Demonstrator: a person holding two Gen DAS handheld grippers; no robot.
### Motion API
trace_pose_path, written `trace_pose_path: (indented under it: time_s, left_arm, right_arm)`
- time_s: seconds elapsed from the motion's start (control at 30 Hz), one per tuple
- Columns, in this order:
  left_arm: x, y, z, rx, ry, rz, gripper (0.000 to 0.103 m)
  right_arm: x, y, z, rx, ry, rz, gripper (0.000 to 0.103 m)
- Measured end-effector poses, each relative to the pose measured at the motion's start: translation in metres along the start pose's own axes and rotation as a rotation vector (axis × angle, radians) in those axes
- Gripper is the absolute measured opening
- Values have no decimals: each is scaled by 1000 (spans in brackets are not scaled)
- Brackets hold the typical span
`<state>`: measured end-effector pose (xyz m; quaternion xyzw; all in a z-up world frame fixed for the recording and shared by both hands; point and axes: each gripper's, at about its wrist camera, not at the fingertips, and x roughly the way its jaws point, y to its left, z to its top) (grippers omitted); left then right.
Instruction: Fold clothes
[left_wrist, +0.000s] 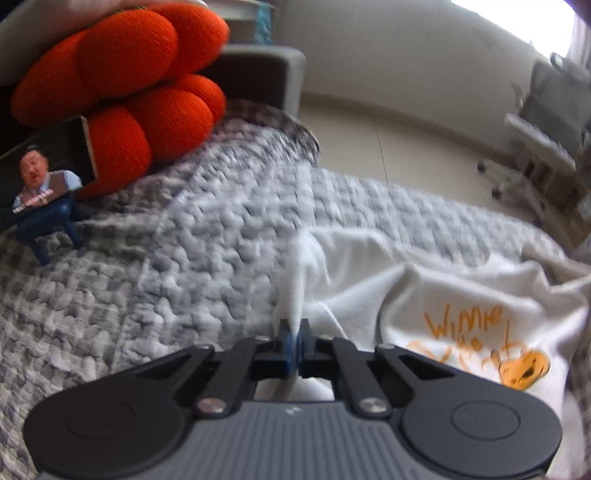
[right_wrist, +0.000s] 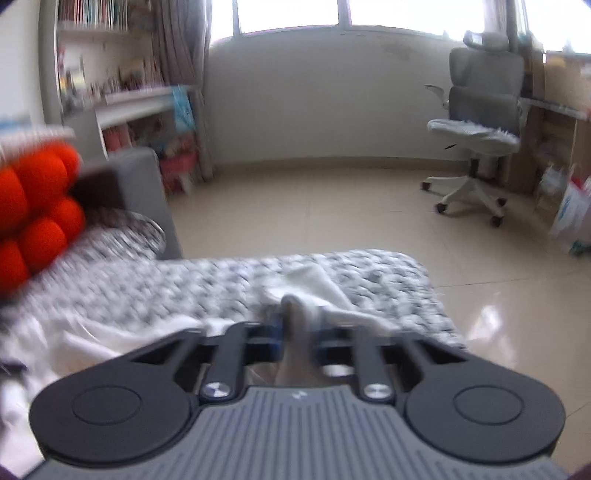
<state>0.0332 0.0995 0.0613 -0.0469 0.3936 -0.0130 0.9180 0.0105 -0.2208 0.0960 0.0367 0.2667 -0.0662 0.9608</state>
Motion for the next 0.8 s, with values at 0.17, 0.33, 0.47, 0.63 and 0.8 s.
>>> trace_pose_path:
  time_s: [0.17, 0.33, 0.47, 0.63, 0.8]
  left_arm:
    - [-56, 22, 12, -85, -257, -42, 2]
    - [-39, 21, 10, -19, -183, 28, 2]
    - [-14, 17, 5, 37, -52, 53, 2]
    - [-1, 14, 1, 60, 18, 63, 3]
    - [5, 14, 3, 8, 36, 45, 14]
  right_arm:
    - [-49, -14, 10, 76, -289, 36, 12]
    - [-39, -8, 6, -15, -193, 20, 12]
    - [-6, 3, -13, -165, 67, 17, 12]
    - [2, 6, -31, -262, 220, 101, 21]
    - [-20, -7, -19, -138, 189, 356, 28]
